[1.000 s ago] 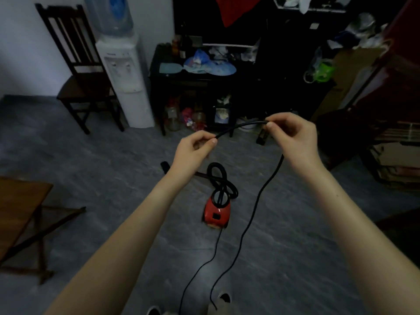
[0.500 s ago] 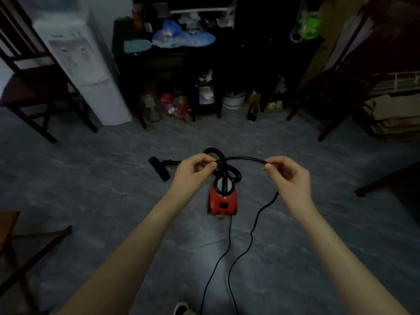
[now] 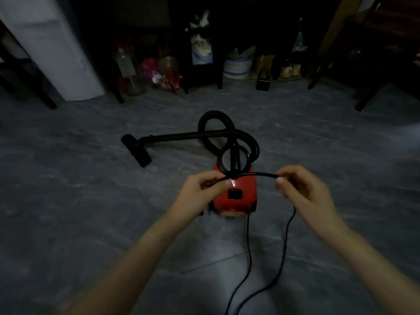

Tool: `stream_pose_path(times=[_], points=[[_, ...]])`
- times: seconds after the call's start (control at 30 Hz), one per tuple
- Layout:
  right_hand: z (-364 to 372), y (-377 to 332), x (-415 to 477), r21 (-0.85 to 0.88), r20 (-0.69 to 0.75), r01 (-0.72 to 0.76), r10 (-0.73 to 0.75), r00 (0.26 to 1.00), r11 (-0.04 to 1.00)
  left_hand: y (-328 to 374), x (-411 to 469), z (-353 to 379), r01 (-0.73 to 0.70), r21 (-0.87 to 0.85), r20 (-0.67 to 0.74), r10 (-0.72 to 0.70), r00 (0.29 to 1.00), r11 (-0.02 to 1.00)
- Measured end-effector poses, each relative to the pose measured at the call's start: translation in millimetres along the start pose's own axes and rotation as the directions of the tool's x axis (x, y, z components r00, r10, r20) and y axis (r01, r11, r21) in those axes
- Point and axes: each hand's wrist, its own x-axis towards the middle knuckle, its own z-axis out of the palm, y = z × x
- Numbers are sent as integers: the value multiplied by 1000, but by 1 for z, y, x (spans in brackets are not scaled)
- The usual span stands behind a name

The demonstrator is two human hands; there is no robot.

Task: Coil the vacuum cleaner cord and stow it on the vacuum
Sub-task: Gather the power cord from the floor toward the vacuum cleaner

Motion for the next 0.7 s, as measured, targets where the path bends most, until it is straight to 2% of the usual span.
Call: stream_pose_path(times=[0.2, 0.3, 0.4, 0.53, 0.63, 0.7], points=[[47, 165, 2, -280, 34, 247, -248, 968, 928, -149, 30, 18, 3, -267, -78, -25, 997, 964], [59, 200, 9, -362, 37, 296, -303, 952, 884, -189, 41, 22, -22, -394, -91, -16, 996, 919], [69, 212, 10, -386, -8, 280, -306, 952, 879, -203, 47, 30, -42, -571, -107, -23, 994, 820], [83, 197, -8, -31, -62, 103, -105, 993, 994, -206, 45, 47, 4, -781, -83, -109, 991, 625], [97, 187, -22, 274, -113, -11, 44, 993, 962, -206, 38, 57, 18, -843, -77, -155, 985, 537], [107, 189, -28, 412, -40, -94, 121, 992, 906, -207, 35, 60, 20, -874, -78, -183, 980, 485]])
